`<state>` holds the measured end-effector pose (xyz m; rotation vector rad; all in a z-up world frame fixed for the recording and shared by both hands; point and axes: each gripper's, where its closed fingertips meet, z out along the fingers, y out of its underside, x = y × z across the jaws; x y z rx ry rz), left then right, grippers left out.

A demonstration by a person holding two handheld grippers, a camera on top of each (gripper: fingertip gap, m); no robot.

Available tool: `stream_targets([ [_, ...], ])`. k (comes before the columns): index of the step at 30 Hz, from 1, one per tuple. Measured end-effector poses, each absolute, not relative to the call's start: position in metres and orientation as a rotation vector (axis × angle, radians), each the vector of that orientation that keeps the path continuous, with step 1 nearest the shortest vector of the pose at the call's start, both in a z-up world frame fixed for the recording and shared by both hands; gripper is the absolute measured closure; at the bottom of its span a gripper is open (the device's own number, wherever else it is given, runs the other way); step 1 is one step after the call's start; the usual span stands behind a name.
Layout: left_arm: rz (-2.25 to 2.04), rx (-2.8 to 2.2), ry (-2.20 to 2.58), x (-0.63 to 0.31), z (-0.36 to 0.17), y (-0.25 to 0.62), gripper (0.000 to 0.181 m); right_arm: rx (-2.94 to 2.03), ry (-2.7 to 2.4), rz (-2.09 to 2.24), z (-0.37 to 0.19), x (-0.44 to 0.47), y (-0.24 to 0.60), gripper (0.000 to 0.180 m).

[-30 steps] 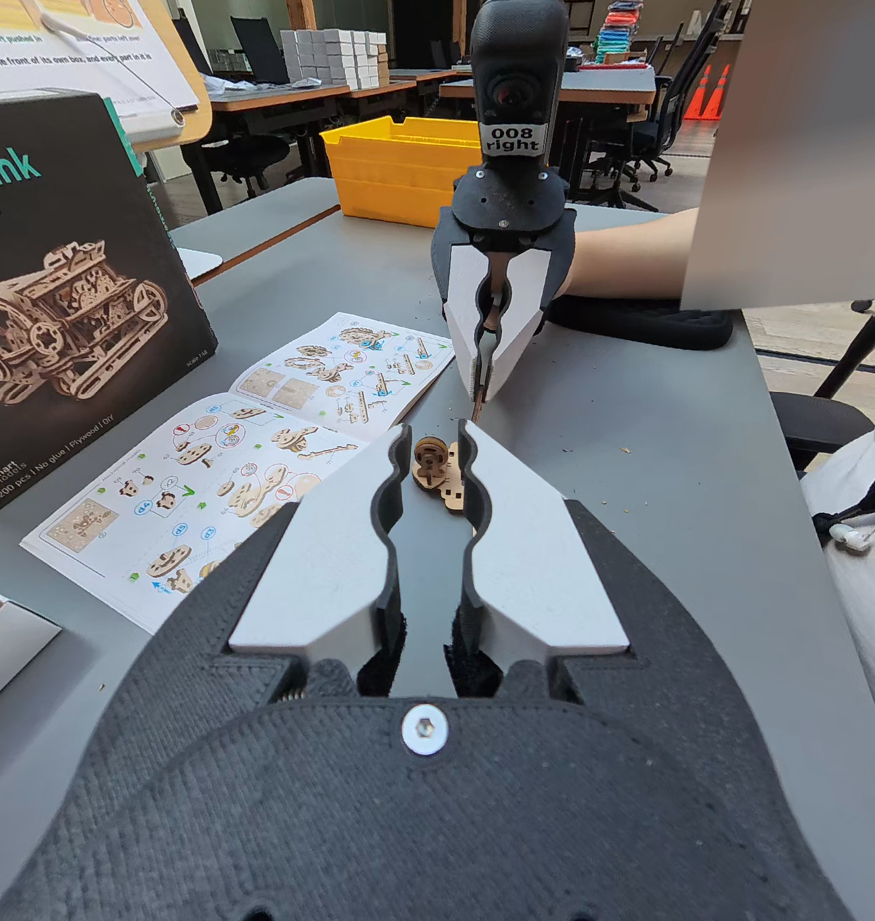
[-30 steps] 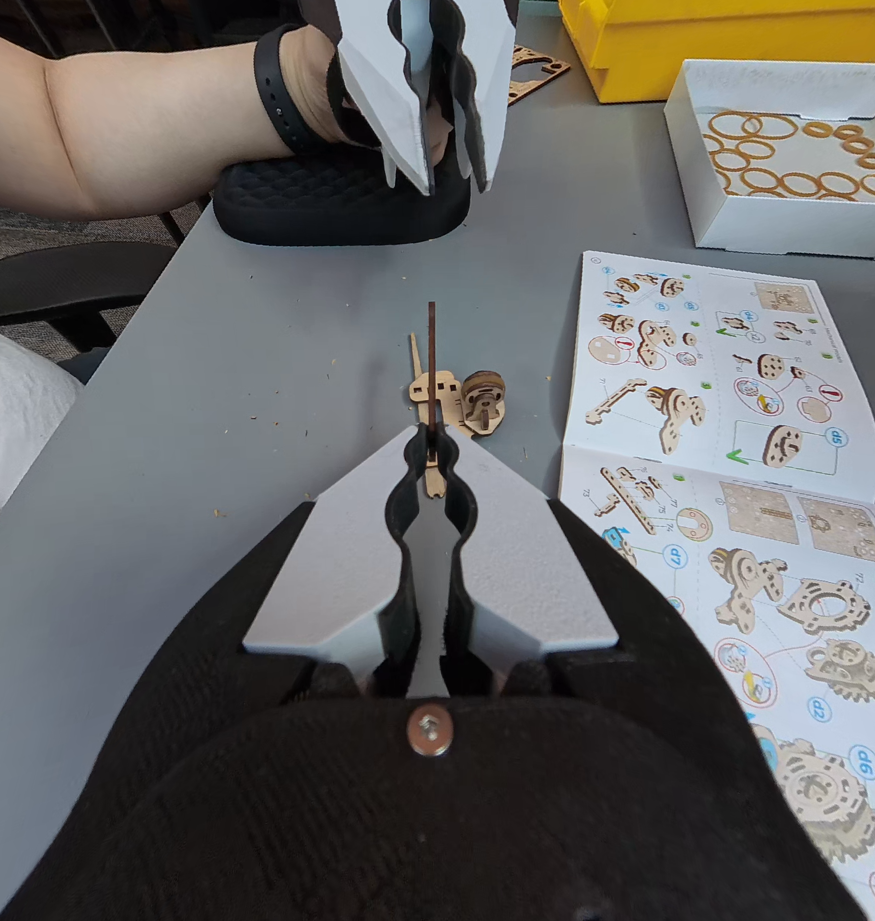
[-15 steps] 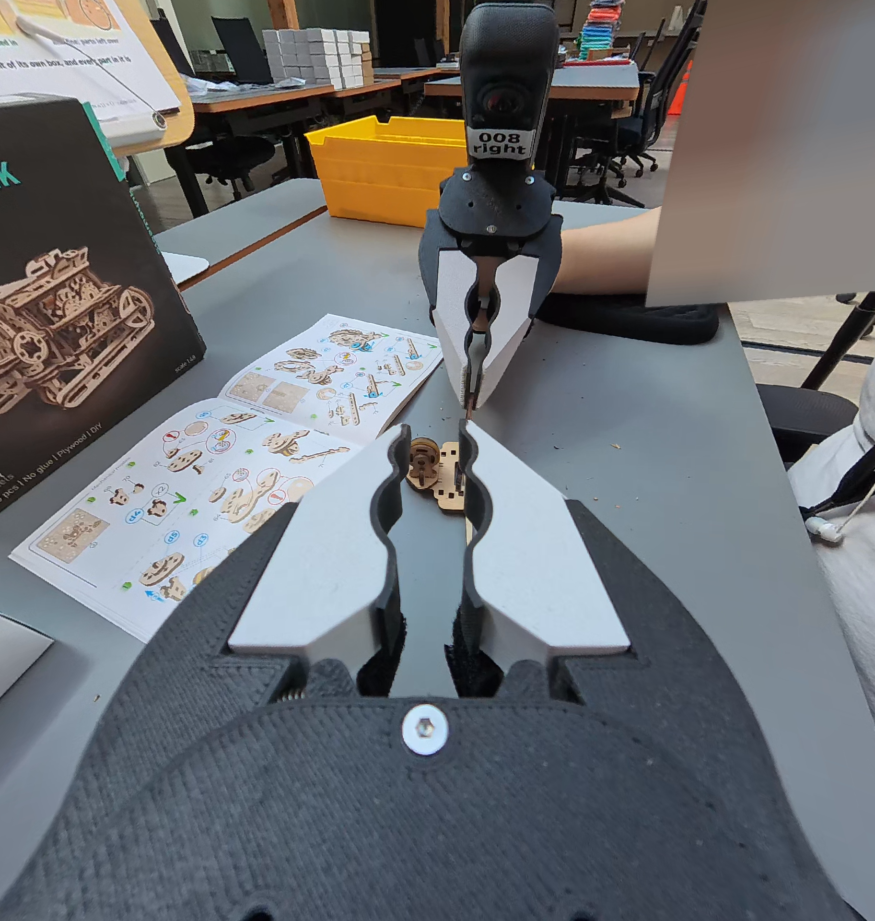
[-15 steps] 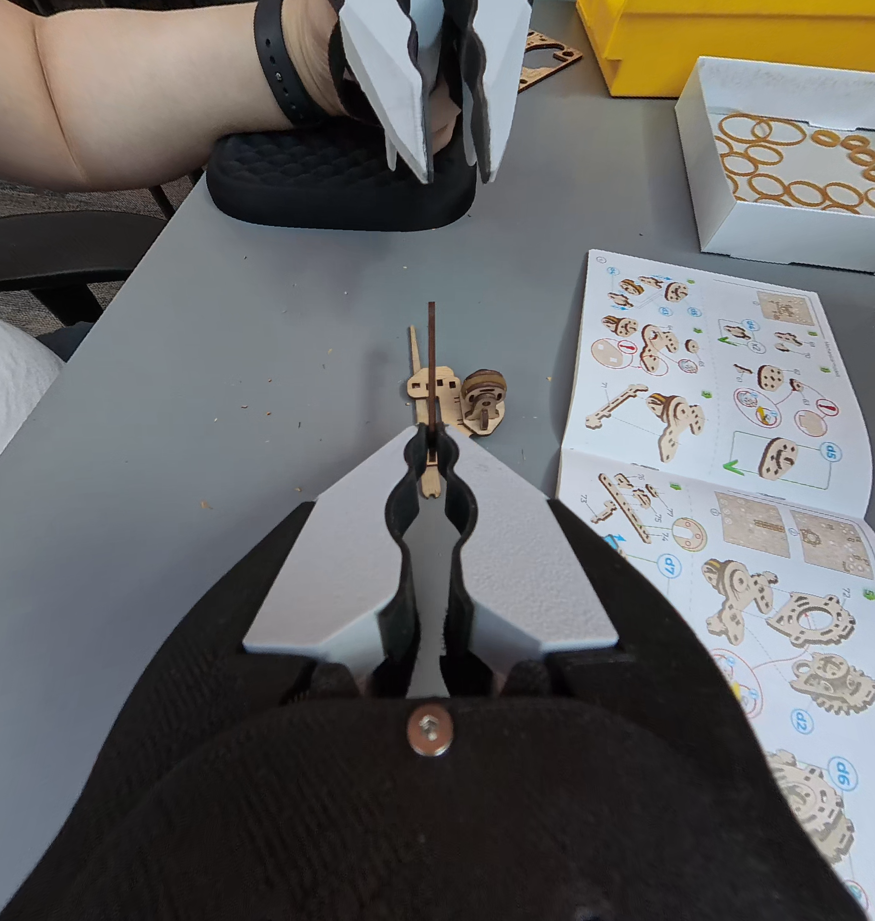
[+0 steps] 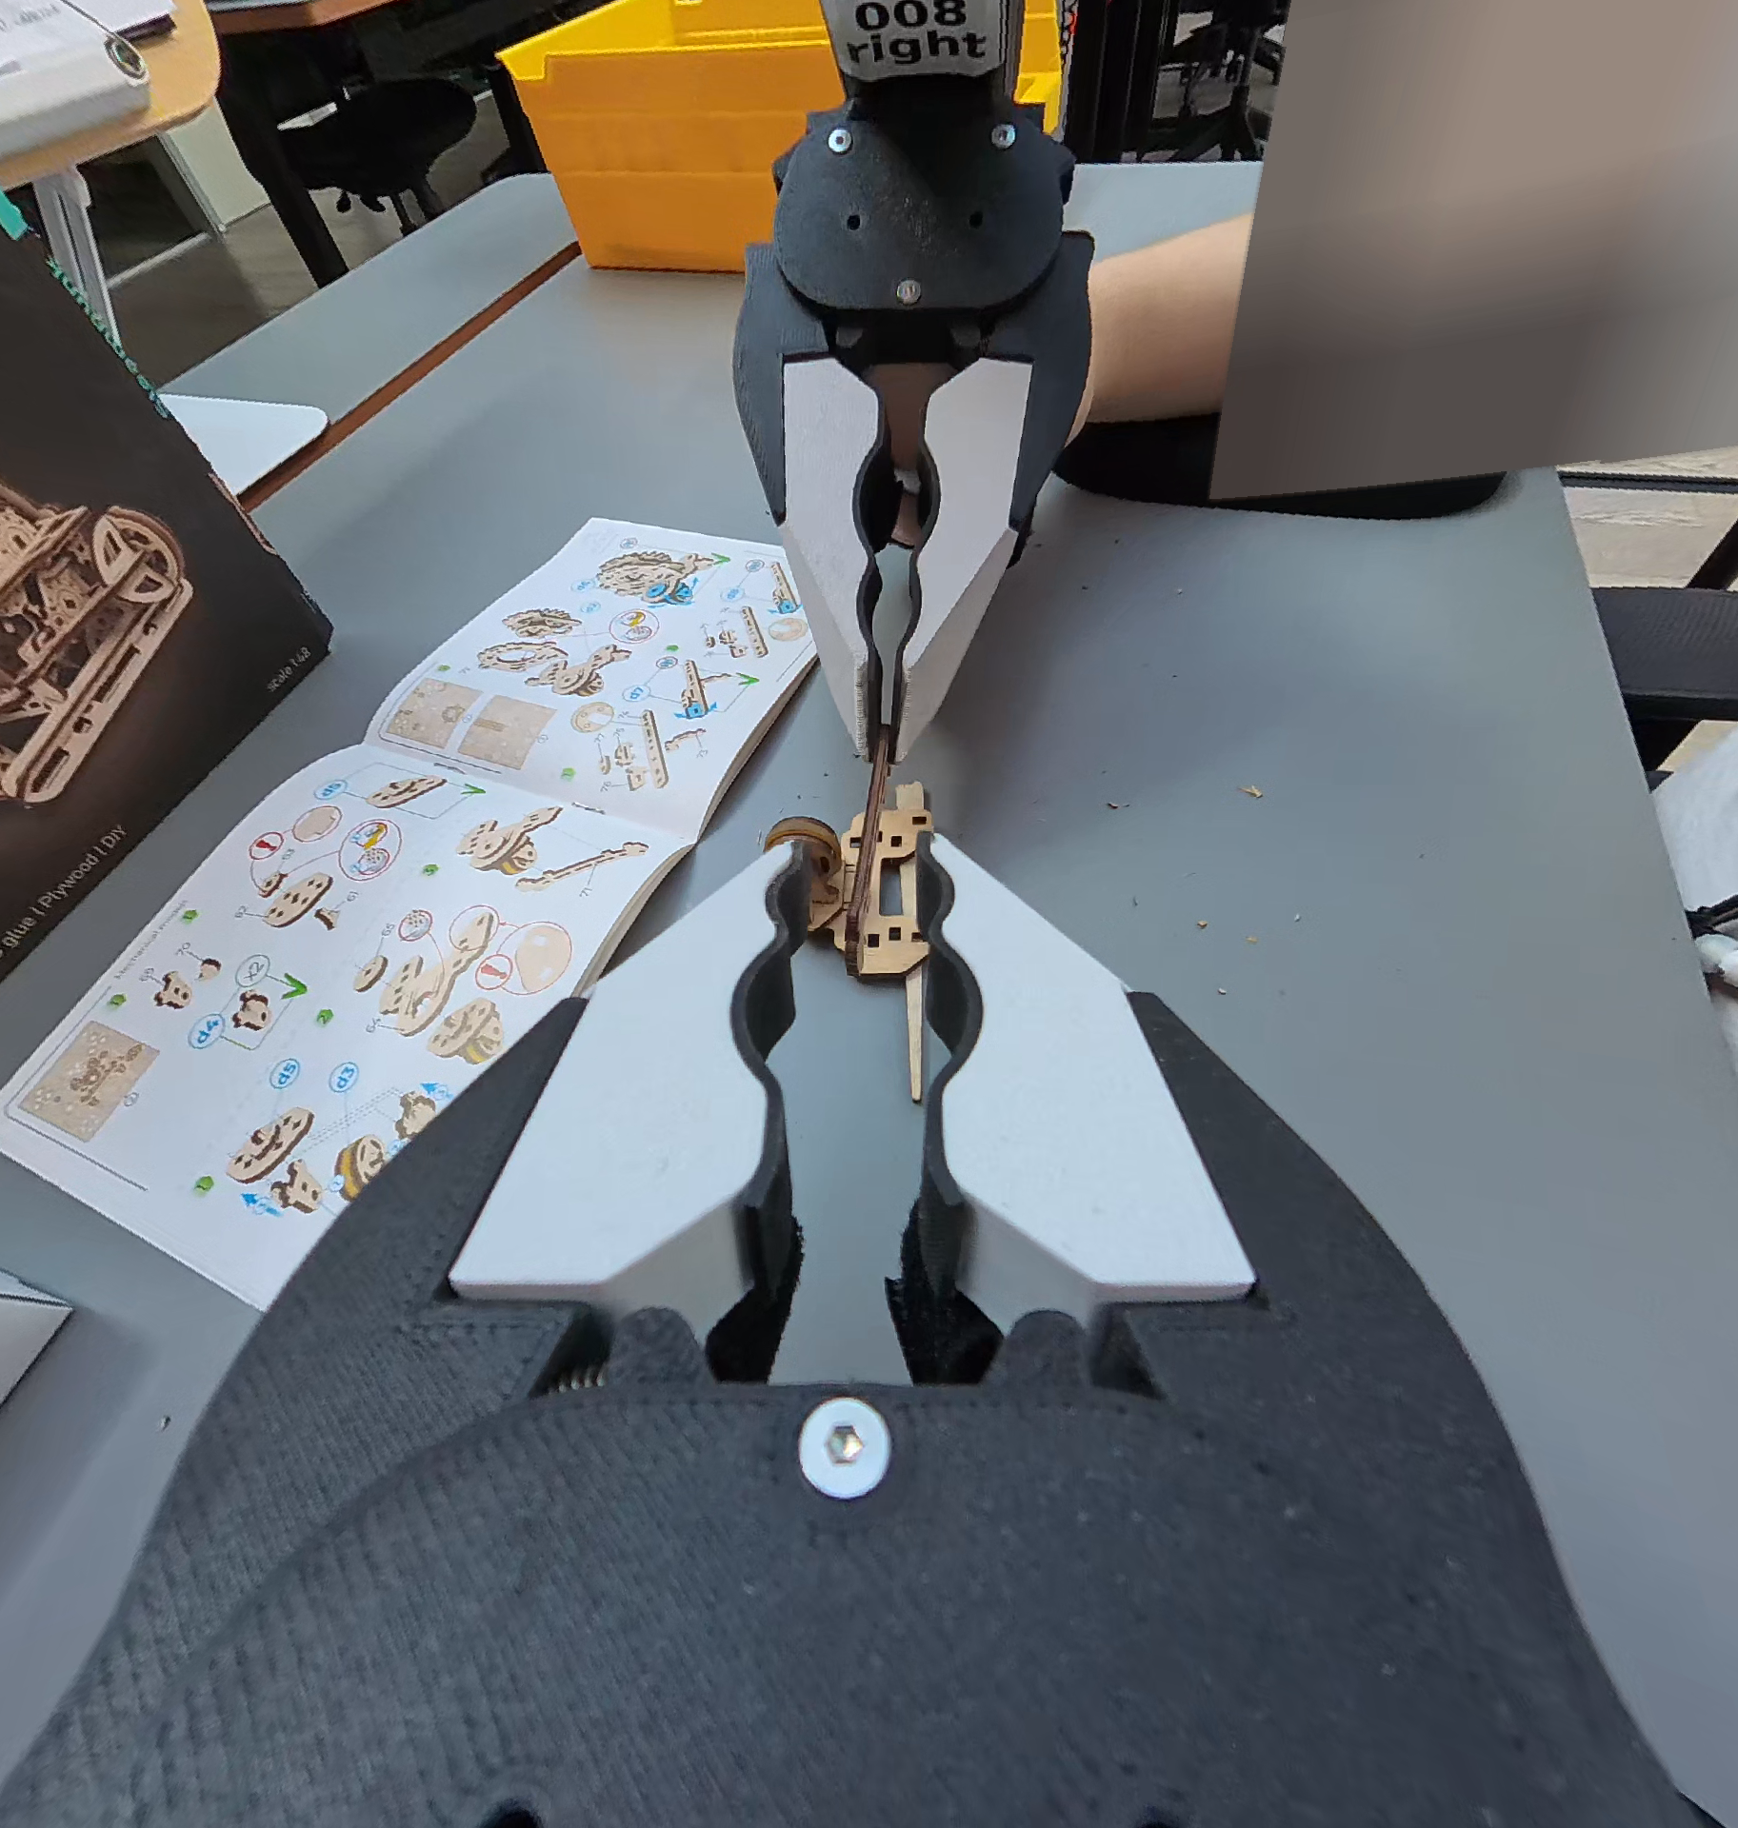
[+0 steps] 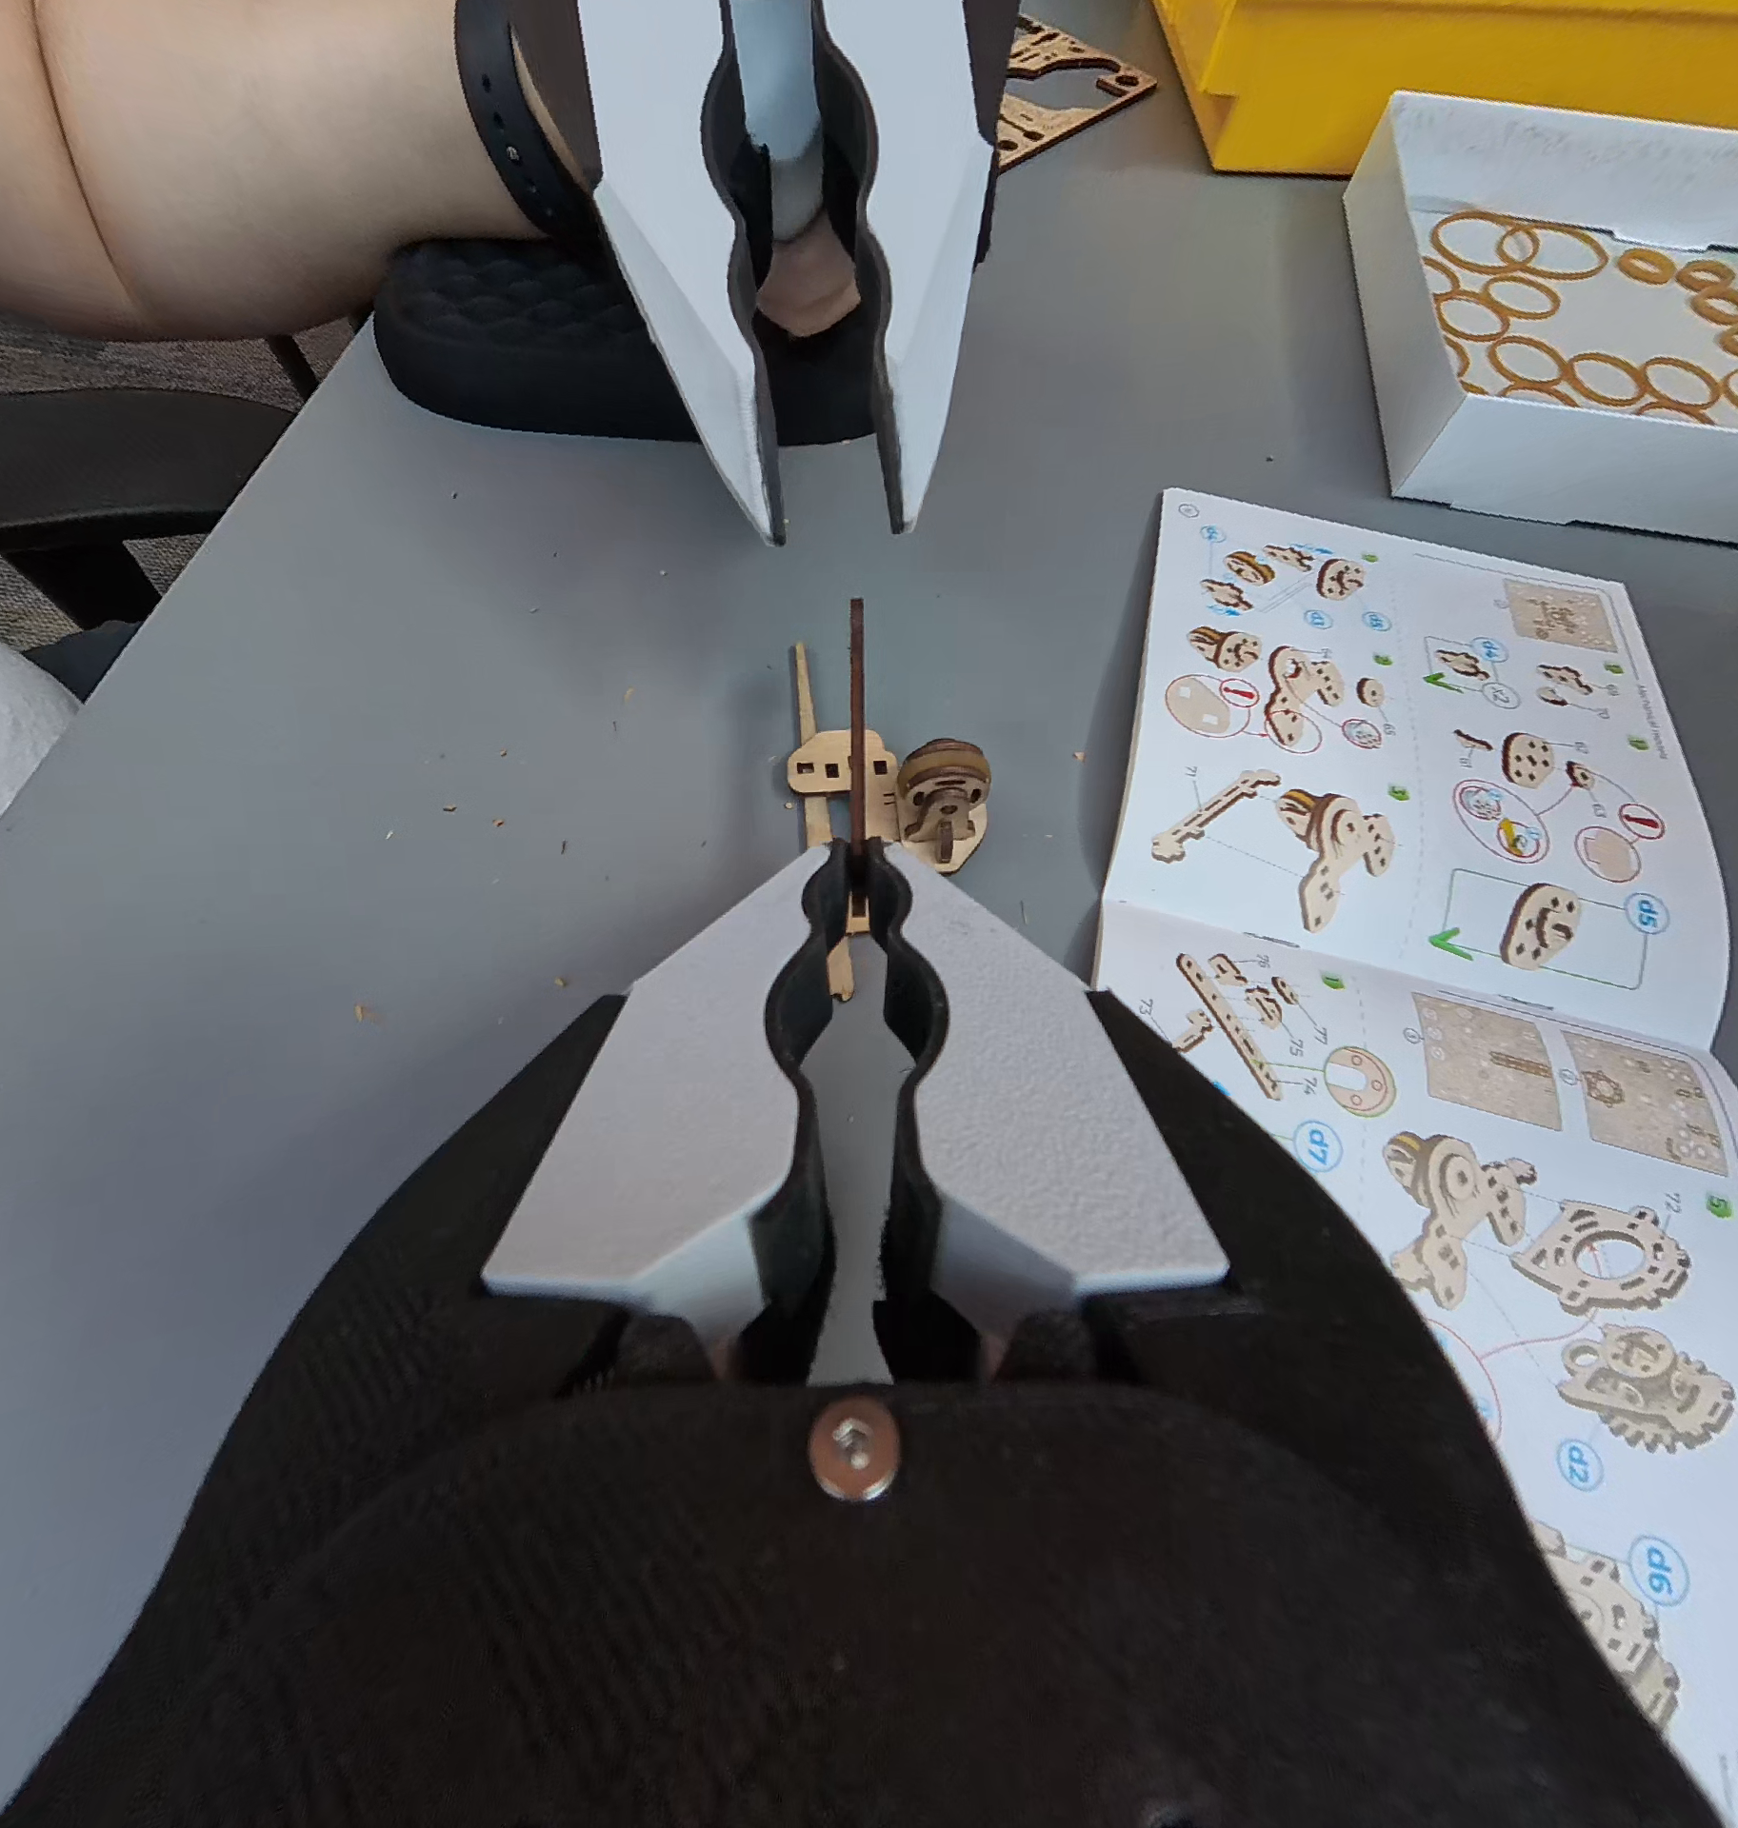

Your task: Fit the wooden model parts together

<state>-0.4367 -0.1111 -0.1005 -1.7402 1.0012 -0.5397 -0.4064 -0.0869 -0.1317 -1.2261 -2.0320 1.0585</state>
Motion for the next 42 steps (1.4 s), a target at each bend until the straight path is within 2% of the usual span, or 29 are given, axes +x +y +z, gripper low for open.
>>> stream_targets([
  [7, -0.516, -1.835, 0.984, -0.439, -0.111, -0.103, 0.165, -1.229, -2.030, 1.039, -0.133, -0.408, -0.084, 0.178],
  [14, -0.592, -1.889, 1.039, -0.438, -0.110, -0.096, 0.161, -1.248, -2.032, 1.054, -0.132, -0.407, -0.083, 0.178],
  [23, -0.490, -1.933, 1.218, -0.439, -0.128, -0.100, 0.167, -1.272, -2.062, 1.043, -0.140, -0.407, -0.085, 0.178],
  [28, -0.542, -1.976, 1.165, -0.438, -0.134, -0.097, 0.175, -1.279, -2.066, 1.045, -0.141, -0.407, -0.084, 0.178],
  [34, -0.568, -2.010, 1.127, -0.442, -0.139, -0.101, 0.172, -1.302, -2.090, 1.054, -0.146, -0.407, -0.085, 0.177],
  [38, -0.541, -2.005, 1.148, -0.443, -0.140, -0.102, 0.178, -1.309, -2.102, 1.039, -0.149, -0.406, -0.085, 0.177],
  [42, -0.521, -2.016, 1.169, -0.442, -0.144, -0.104, 0.171, -1.314, -2.108, 1.054, -0.149, -0.405, -0.085, 0.177],
])
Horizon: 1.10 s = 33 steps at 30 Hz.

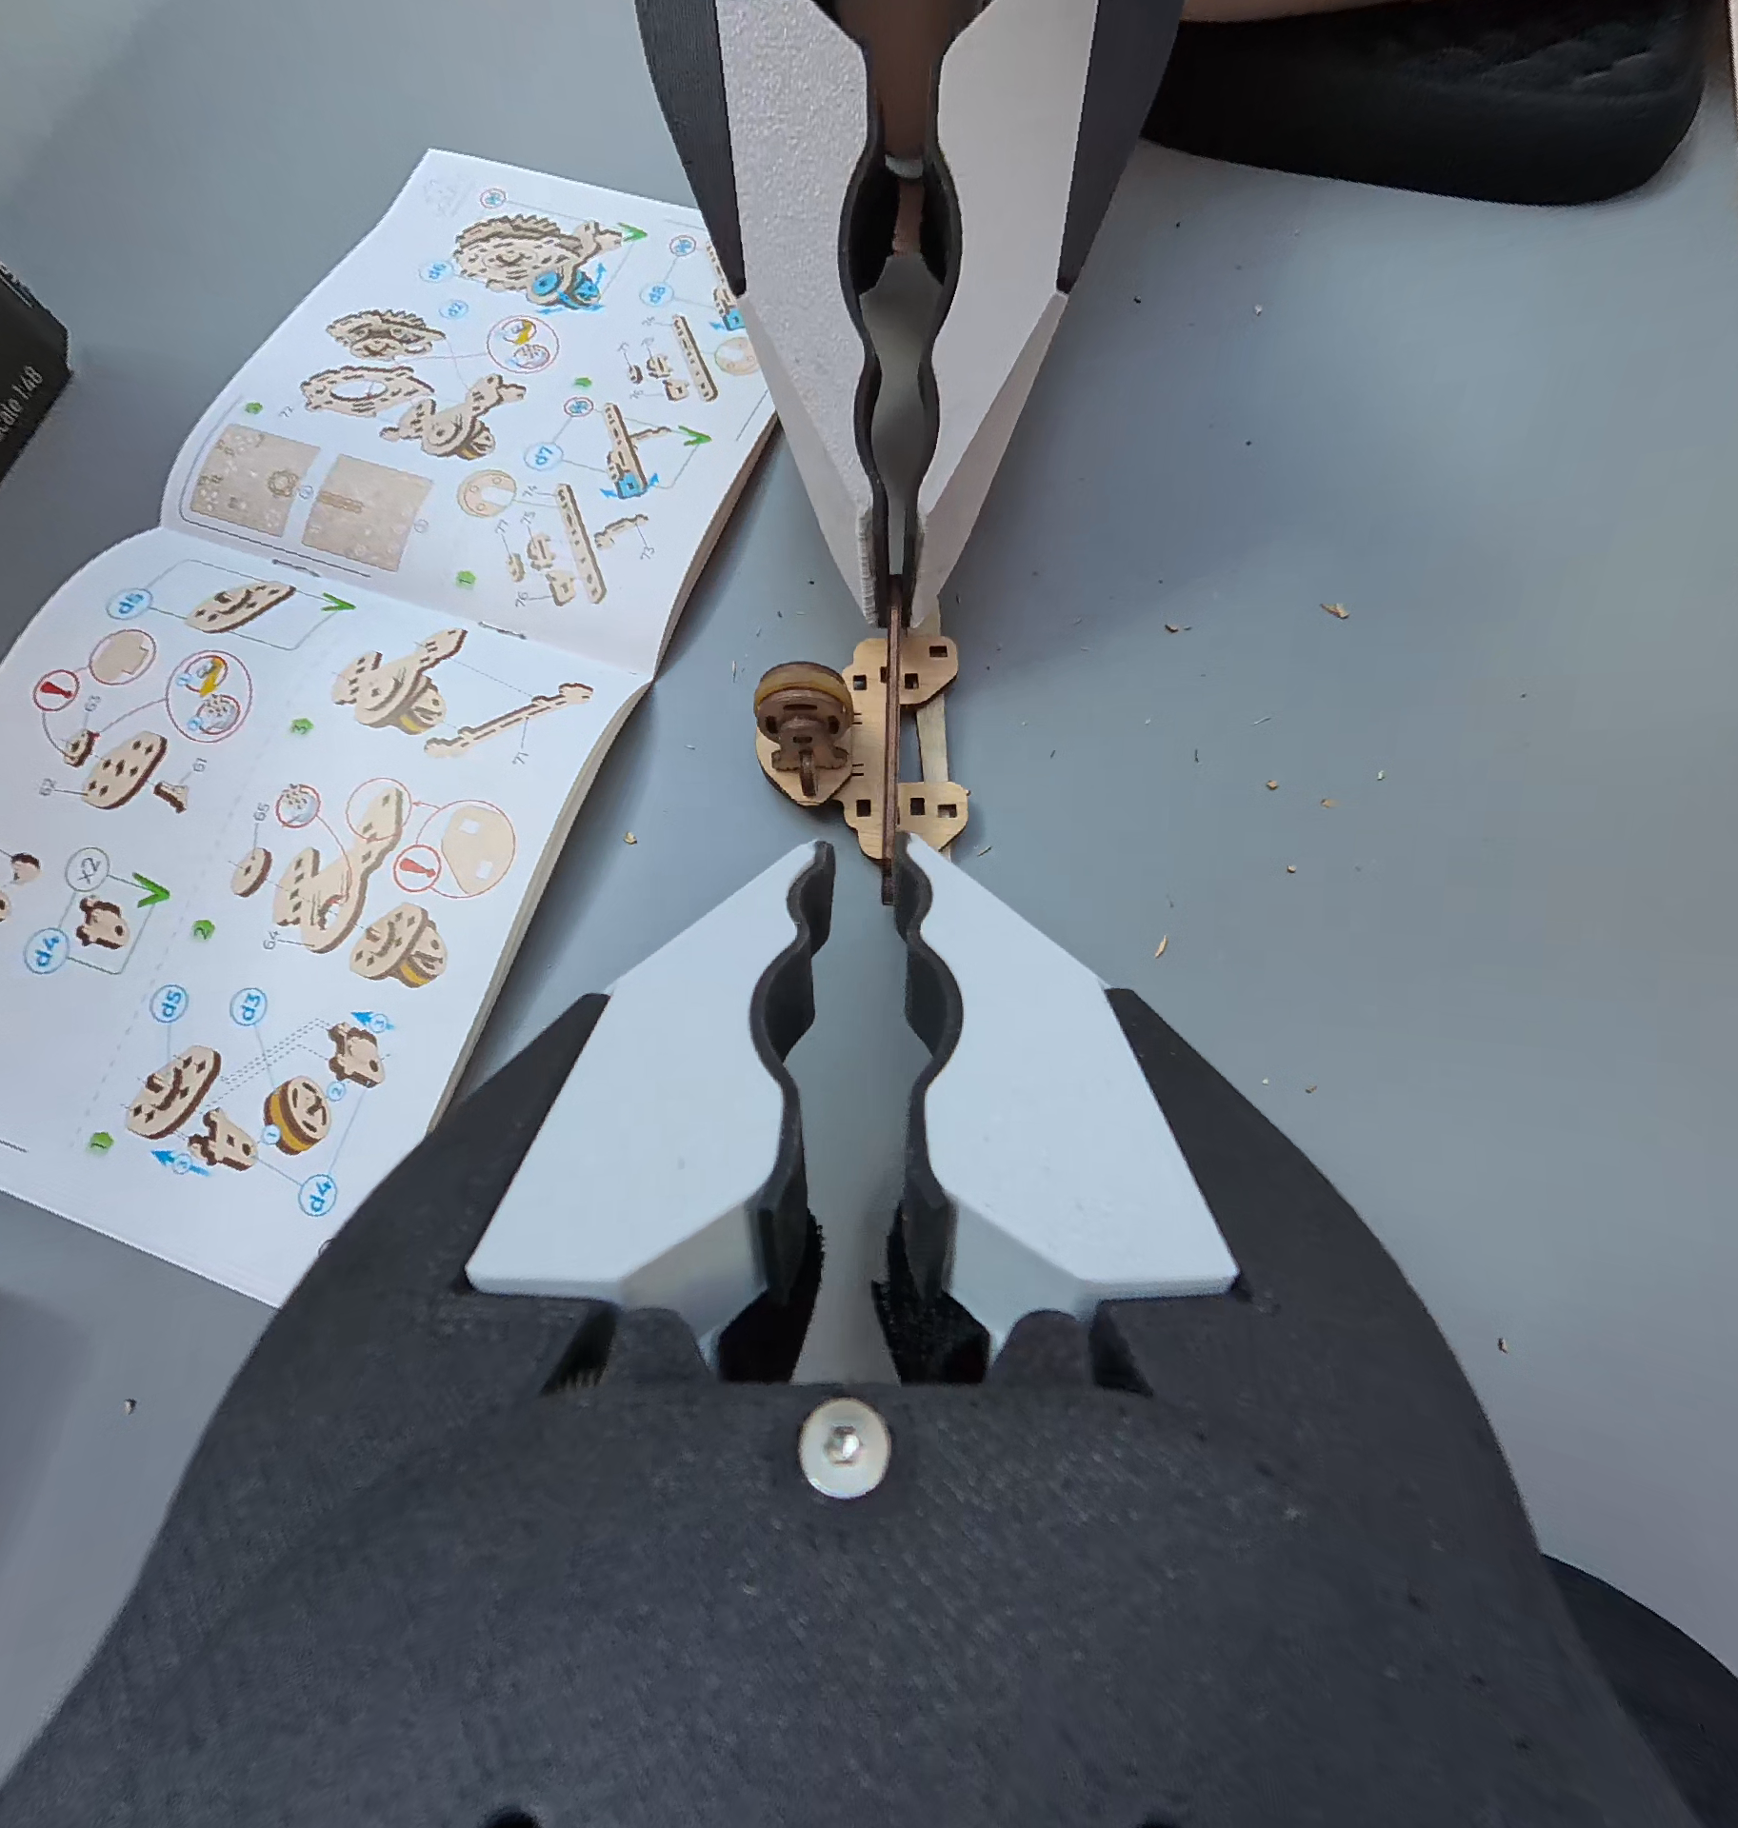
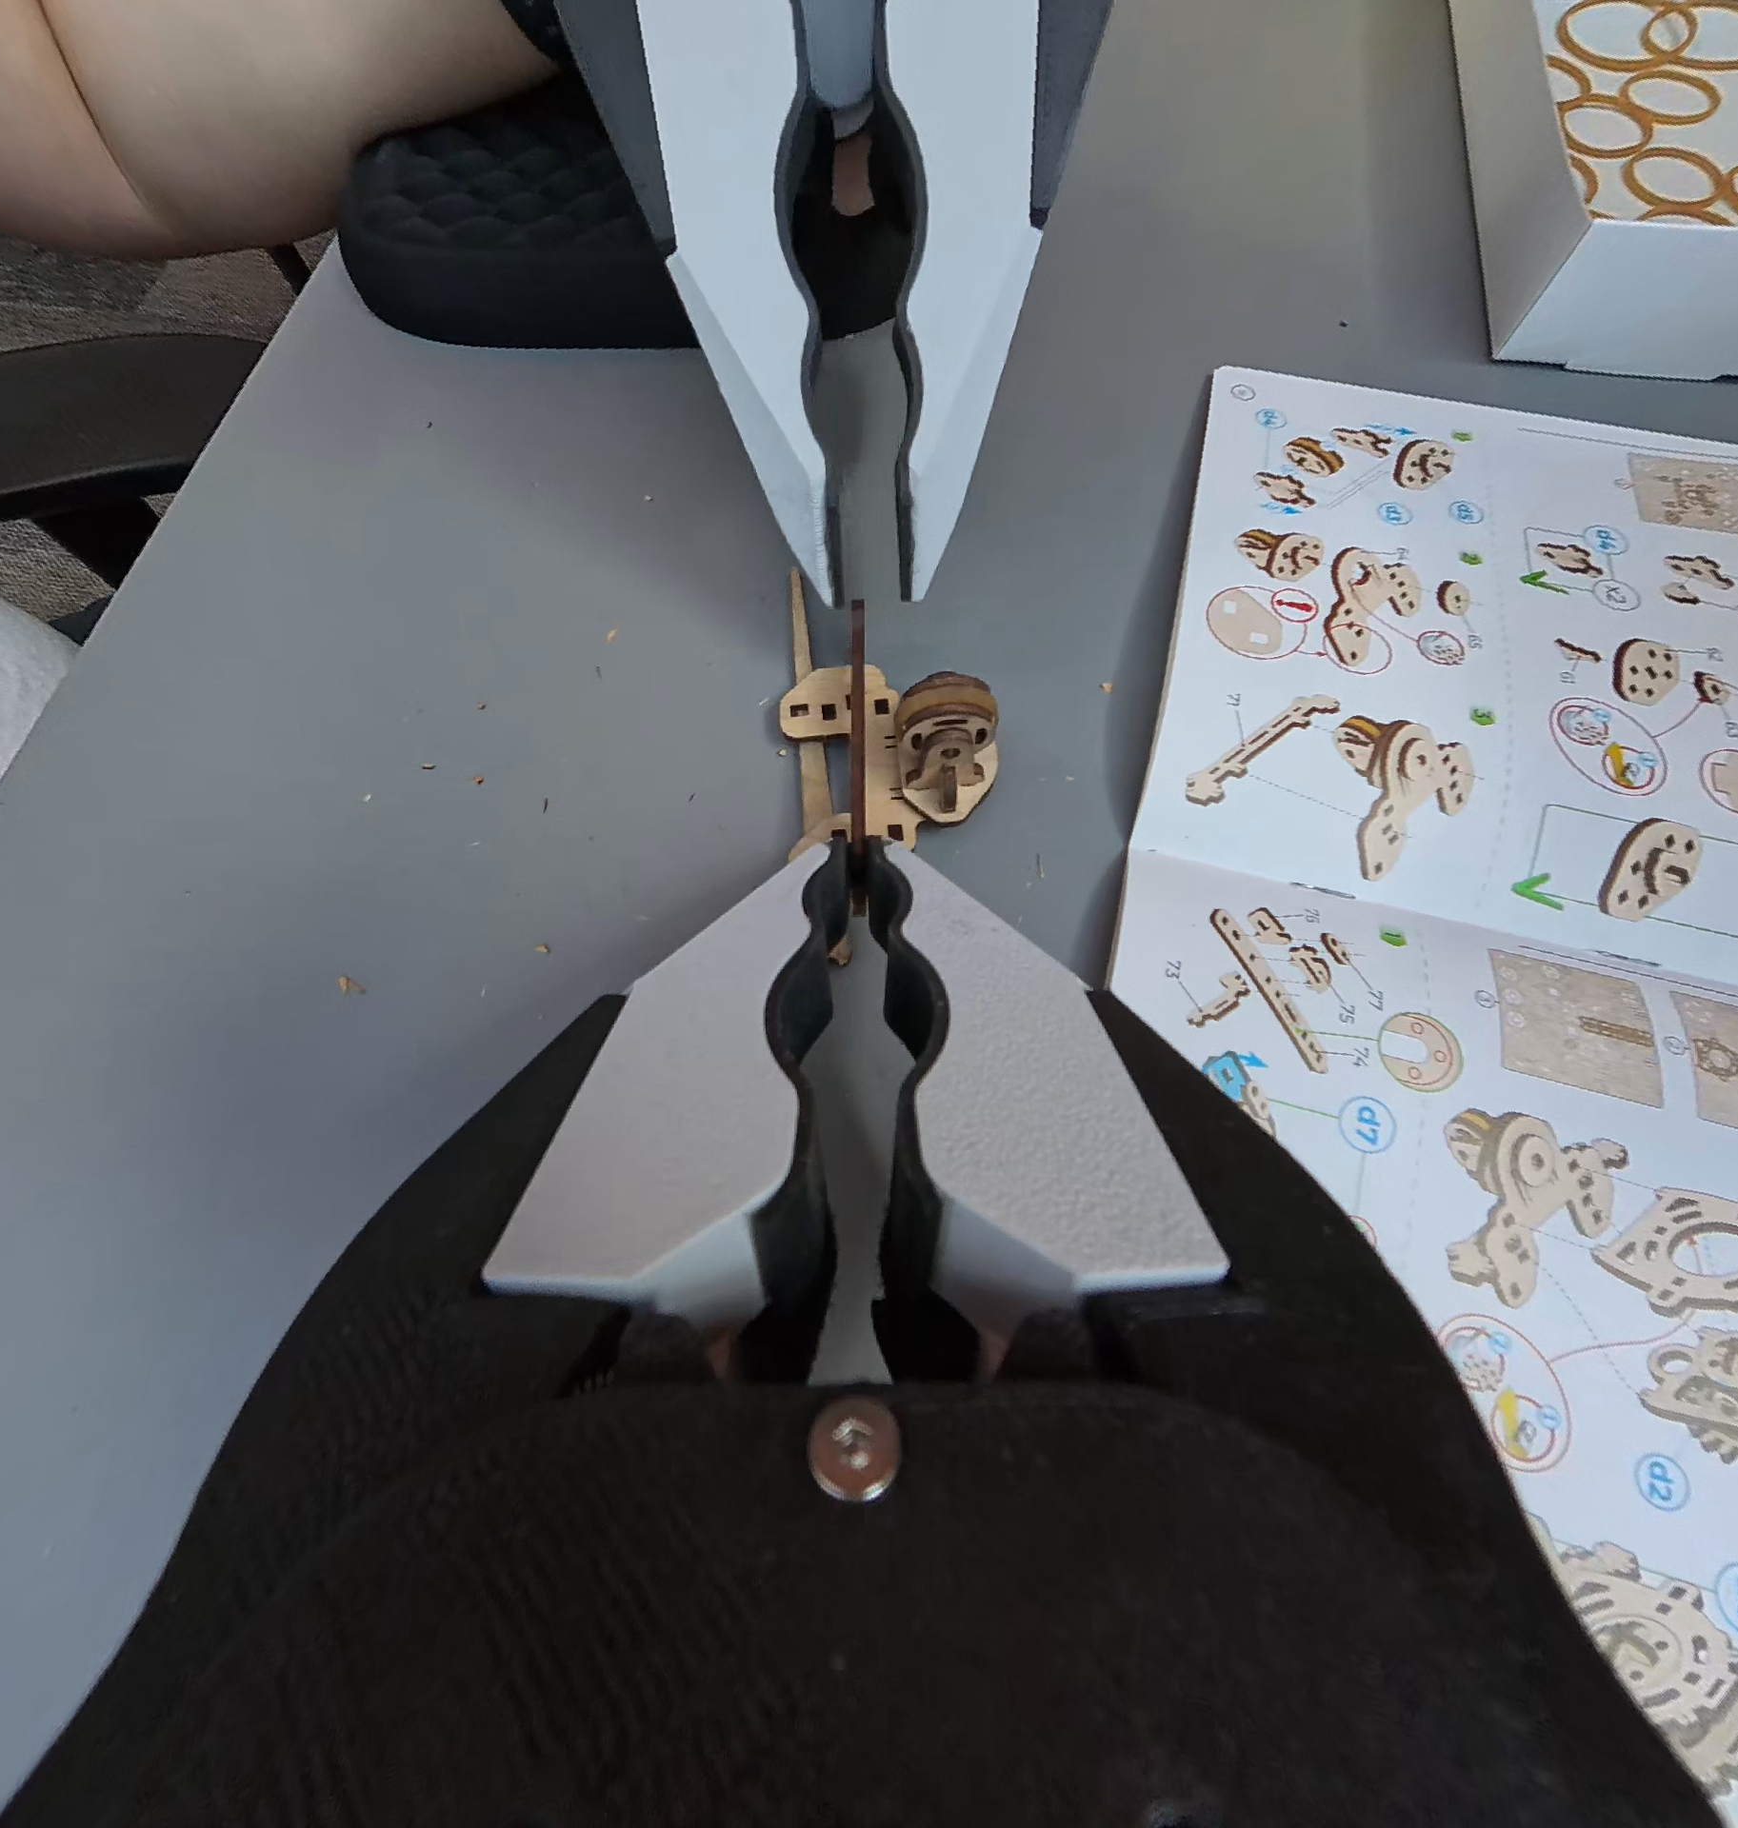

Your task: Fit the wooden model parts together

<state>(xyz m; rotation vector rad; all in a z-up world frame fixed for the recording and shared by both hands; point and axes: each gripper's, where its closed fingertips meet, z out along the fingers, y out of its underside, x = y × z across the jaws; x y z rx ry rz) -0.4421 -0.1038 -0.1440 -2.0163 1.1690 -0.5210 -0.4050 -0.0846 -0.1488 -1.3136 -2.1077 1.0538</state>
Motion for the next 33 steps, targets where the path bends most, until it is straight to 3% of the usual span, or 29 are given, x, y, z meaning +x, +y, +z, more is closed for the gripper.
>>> stream_targets([
  [33, -0.533, -2.065, 1.208, -0.4365, -0.1527, -0.1069, 0.180, -1.322, -2.122, 1.072, -0.1509, -0.4032, -0.0831, 0.178],
])
